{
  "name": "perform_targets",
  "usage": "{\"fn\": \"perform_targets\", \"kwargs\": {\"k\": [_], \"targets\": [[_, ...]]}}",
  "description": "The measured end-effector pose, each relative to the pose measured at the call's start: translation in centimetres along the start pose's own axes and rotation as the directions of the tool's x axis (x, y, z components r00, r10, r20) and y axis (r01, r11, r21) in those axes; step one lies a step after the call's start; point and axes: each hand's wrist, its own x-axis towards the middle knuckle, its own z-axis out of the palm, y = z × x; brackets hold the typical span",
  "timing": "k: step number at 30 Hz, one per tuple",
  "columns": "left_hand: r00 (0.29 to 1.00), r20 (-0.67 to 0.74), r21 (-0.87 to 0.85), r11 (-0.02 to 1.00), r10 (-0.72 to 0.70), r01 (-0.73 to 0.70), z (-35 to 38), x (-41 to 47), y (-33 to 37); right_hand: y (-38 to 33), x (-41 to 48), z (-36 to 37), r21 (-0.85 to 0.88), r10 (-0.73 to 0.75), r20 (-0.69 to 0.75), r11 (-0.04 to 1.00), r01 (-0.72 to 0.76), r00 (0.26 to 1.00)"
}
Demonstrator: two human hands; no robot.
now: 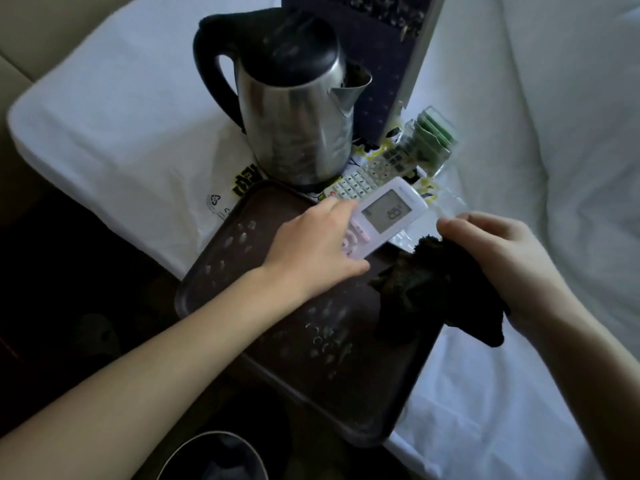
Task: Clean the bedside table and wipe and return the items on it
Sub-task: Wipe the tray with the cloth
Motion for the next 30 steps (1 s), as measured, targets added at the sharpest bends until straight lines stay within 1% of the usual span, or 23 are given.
{"fn": "perform_targets", "kwargs": {"k": [2, 4, 7, 8, 11, 12, 13, 14, 15, 16, 18, 19, 20, 23, 24, 25, 27, 28, 30], "targets": [[0.999, -0.042, -0.043, 0.999, -0.005, 0.003, 0.7, 2.9, 2.1, -0.4, -0.1, -1.0, 0.006, 0.018, -0.001, 1.000, -0.018, 1.000], [0.998, -0.053, -0.083, 0.996, -0.032, 0.028, 1.7, 5.6, 4.0, -0.4, -0.2, -2.0, 0.002, 0.031, 0.005, 1.000, -0.031, 1.000], [0.999, 0.027, -0.089, 0.995, -0.035, 0.037, 3.3, 7.6, 5.2, 0.1, -0.2, -2.8, -0.005, 0.046, 0.030, 0.999, -0.046, 0.998], [0.998, 0.053, -0.117, 0.993, -0.024, 0.030, 3.6, 7.4, 4.9, 0.4, -0.3, -2.9, -0.004, 0.048, 0.043, 0.999, -0.048, 0.998], [0.998, 0.055, -0.335, 0.942, 0.024, -0.005, 3.4, 5.1, 1.8, 1.2, -0.5, -2.4, -0.011, 0.044, 0.086, 0.999, -0.043, 0.995], [0.999, 0.029, -0.362, 0.932, 0.042, -0.029, 2.9, 3.9, 0.2, 1.3, -0.6, -2.1, -0.006, 0.039, 0.106, 0.999, -0.039, 0.994], [0.998, -0.004, -0.339, 0.939, 0.057, -0.055, 2.3, 2.7, -1.6, 1.4, -0.7, -1.7, 0.004, 0.033, 0.129, 0.999, -0.034, 0.991], [0.997, -0.024, -0.269, 0.960, 0.073, -0.077, 1.6, 1.6, -3.7, 1.4, -0.9, -1.3, 0.014, 0.024, 0.156, 1.000, -0.026, 0.987], [0.995, -0.023, -0.164, 0.982, 0.093, -0.095, 0.7, 0.6, -5.7, 1.3, -1.1, -0.8, 0.015, 0.006, 0.191, 1.000, -0.009, 0.982], [0.994, -0.002, -0.038, 0.993, 0.114, -0.114, -0.1, -0.3, -7.7, 1.2, -1.2, -0.4, 0.007, -0.024, 0.235, 1.000, 0.023, 0.972], [0.989, 0.079, 0.205, 0.968, 0.128, -0.142, -1.4, -1.7, -11.3, 0.9, -1.5, 0.8, -0.013, -0.121, 0.345, 0.991, 0.134, 0.931], [0.989, 0.112, 0.275, 0.953, 0.100, -0.128, -1.9, -2.2, -12.6, 0.6, -1.6, 1.4, -0.016, -0.175, 0.395, 0.980, 0.197, 0.902], [0.990, 0.128, 0.299, 0.950, 0.053, -0.089, -2.3, -2.6, -13.5, 0.4, -1.6, 1.9, -0.015, -0.225, 0.433, 0.966, 0.256, 0.873], [0.982, 0.139, 0.189, 0.977, -0.128, 0.100, -2.6, -3.3, -14.6, -0.4, -1.5, 3.3, -0.034, -0.333, 0.471, 0.919, 0.394, 0.817], [0.980, 0.136, 0.191, 0.974, -0.149, 0.121, -2.4, -3.4, -14.7, -0.6, -1.4, 3.6, -0.048, -0.354, 0.470, 0.904, 0.424, 0.808], [0.984, 0.118, 0.213, 0.971, -0.135, 0.108, -2.2, -3.5, -14.7, -0.7, -1.3, 3.9, -0.061, -0.367, 0.463, 0.895, 0.443, 0.807], [0.992, 0.068, 0.232, 0.969, -0.103, 0.085, -1.8, -3.9, -14.6, -0.6, -1.3, 4.4, -0.073, -0.368, 0.428, 0.896, 0.438, 0.825], [0.989, 0.064, 0.227, 0.967, -0.130, 0.112, -1.7, -4.0, -14.6, -0.4, -1.3, 4.5, -0.078, -0.363, 0.403, 0.901, 0.427, 0.840], [0.969, 0.088, 0.228, 0.952, -0.231, 0.206, -1.6, -4.3, -14.8, 0.1, -1.6, 4.5, -0.096, -0.347, 0.357, 0.910, 0.403, 0.867]]}}
